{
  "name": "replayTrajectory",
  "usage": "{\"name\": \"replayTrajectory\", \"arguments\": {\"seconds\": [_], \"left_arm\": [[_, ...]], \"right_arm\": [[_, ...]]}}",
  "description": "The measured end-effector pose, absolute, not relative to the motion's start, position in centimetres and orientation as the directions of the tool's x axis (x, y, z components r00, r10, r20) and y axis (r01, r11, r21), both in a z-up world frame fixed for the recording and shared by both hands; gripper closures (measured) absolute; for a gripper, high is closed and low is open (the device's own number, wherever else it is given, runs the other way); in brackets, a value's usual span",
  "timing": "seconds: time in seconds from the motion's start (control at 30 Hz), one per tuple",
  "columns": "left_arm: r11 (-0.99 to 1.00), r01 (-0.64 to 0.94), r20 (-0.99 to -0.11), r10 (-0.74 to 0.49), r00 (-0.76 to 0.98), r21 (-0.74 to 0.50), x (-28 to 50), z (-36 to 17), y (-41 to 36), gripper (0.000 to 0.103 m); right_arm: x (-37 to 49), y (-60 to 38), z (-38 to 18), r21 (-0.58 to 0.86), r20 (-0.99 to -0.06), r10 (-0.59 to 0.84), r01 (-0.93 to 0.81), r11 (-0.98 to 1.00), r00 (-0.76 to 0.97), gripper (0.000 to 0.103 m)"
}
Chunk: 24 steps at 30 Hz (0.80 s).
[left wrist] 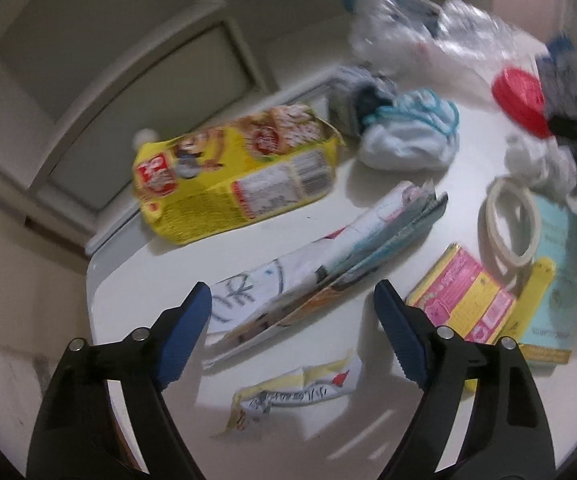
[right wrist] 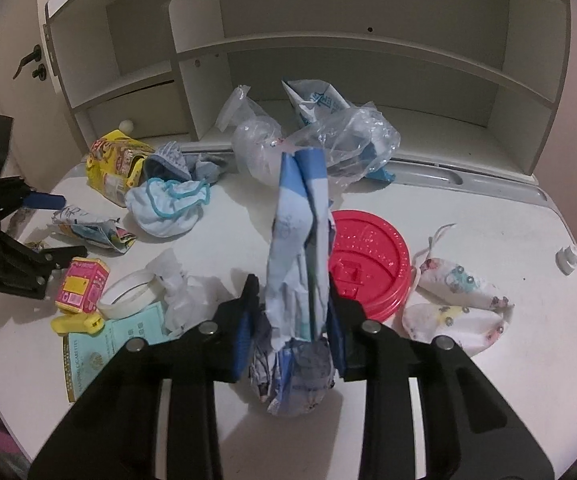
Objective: Collect trash
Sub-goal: 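Grasp the crumpled blue-white paper with the right tool while the left tool grasps a paper strip, then carry both papers to the black bin and open both tools to drop them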
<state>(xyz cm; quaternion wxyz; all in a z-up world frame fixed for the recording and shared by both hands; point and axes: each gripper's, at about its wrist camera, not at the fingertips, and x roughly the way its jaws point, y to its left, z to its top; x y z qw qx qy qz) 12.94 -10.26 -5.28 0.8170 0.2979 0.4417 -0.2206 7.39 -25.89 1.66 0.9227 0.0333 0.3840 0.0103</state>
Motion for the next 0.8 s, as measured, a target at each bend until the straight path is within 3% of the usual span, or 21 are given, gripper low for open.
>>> {"name": "replayTrajectory", "arguments": {"seconds": [0.03,0.1,0.17,0.23,0.27,0.47,0.63,0.8], "left_arm": [[0.719,0.632,-0.856,-0.102,0.506,0.288,13.0,-5.4,-10.4,0.023],[0.715,0.646,-0.862,-0.120,0.492,0.269,13.2,-5.6,-10.7,0.035],[0.714,0.659,-0.869,-0.147,0.472,0.237,13.4,-5.7,-10.8,0.064],[0.715,0.667,-0.868,-0.177,0.463,0.210,13.3,-5.7,-11.0,0.076],[0.715,0.666,-0.865,-0.182,0.468,0.210,13.2,-5.6,-11.2,0.093],[0.777,0.618,-0.825,-0.267,0.499,0.122,12.5,-3.1,-10.2,0.102],[0.816,0.576,-0.765,-0.341,0.546,0.048,11.8,0.6,-8.8,0.103],[0.816,0.578,-0.729,-0.403,0.553,-0.012,10.1,3.3,-9.5,0.103]], "right_arm": [[7.2,-26.0,1.6,0.073,-0.707,0.047,0.006,0.997,0.706,0.072],[7.1,-26.1,1.6,0.077,-0.705,0.051,0.005,0.997,0.707,0.072],[7.0,-26.2,1.6,0.086,-0.702,0.058,0.004,0.996,0.710,0.073],[6.9,-26.4,1.7,0.097,-0.699,0.064,0.006,0.995,0.712,0.074],[6.9,-26.4,1.7,0.100,-0.697,0.065,0.008,0.995,0.714,0.075],[5.8,-27.3,3.1,0.124,-0.659,0.069,0.018,0.992,0.749,0.075],[4.8,-28.4,5.2,0.182,-0.598,0.112,-0.002,0.983,0.793,0.075],[5.2,-29.5,4.9,0.255,-0.601,0.180,-0.027,0.967,0.779,0.075]]}}
